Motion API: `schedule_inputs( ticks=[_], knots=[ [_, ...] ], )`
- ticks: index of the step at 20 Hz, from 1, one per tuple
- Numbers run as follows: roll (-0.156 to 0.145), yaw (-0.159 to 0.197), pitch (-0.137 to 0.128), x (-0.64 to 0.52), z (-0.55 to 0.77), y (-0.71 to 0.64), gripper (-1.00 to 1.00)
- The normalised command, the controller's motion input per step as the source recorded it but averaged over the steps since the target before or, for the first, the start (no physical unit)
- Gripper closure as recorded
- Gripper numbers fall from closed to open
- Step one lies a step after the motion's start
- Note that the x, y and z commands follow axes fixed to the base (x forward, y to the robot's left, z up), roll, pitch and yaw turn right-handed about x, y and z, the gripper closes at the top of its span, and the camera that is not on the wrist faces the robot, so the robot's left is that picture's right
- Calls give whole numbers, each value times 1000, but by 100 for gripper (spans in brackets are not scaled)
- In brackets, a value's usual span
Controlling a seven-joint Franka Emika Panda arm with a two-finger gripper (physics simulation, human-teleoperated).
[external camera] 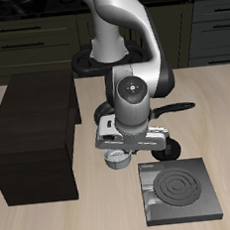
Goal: Place the ramekin on the stove
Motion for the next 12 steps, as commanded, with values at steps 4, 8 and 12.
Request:
schedule_inputs(
  ticks=[4, 8, 12],
  knots=[
    [-5, 8, -24, -42, 112, -35, 100],
    [-11, 27, -18, -5, 154, -29, 100],
    [-21, 28, -44, -95, 356, -24, 100]
  ],
)
